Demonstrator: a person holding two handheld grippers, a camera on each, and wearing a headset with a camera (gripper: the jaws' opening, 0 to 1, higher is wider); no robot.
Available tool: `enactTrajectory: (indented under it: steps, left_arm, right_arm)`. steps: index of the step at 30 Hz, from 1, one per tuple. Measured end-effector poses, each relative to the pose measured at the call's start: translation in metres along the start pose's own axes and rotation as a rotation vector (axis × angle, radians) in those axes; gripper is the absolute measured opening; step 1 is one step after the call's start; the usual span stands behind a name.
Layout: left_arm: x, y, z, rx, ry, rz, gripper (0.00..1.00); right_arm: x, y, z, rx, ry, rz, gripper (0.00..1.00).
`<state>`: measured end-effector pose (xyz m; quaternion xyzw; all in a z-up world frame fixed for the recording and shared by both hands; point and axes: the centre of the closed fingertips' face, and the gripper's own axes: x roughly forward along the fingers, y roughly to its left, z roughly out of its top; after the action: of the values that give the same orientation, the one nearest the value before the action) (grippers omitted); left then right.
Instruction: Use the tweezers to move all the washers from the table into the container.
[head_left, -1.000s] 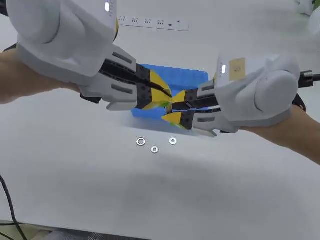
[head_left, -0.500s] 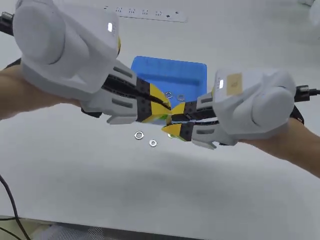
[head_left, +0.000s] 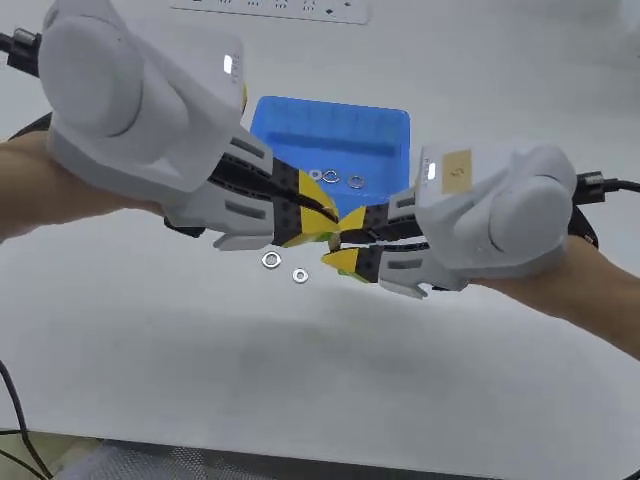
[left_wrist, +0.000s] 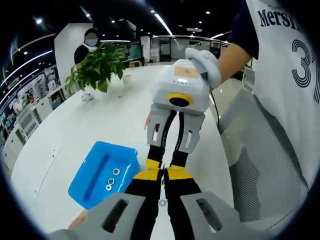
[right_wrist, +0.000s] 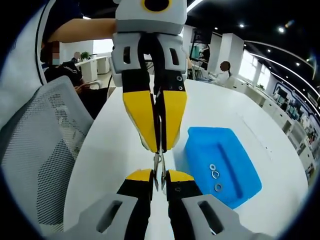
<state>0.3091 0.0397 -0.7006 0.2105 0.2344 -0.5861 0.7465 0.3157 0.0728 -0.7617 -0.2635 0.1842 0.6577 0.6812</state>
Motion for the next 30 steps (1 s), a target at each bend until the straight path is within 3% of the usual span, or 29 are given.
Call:
enactTrajectory:
  steps: [30]
  left_arm:
    - [0.01, 0.012, -0.012, -0.008, 0.016, -0.022, 0.06]
  right_arm:
    - [0.01, -0.008, -0.012, 0.021, 0.021, 0.003, 0.11]
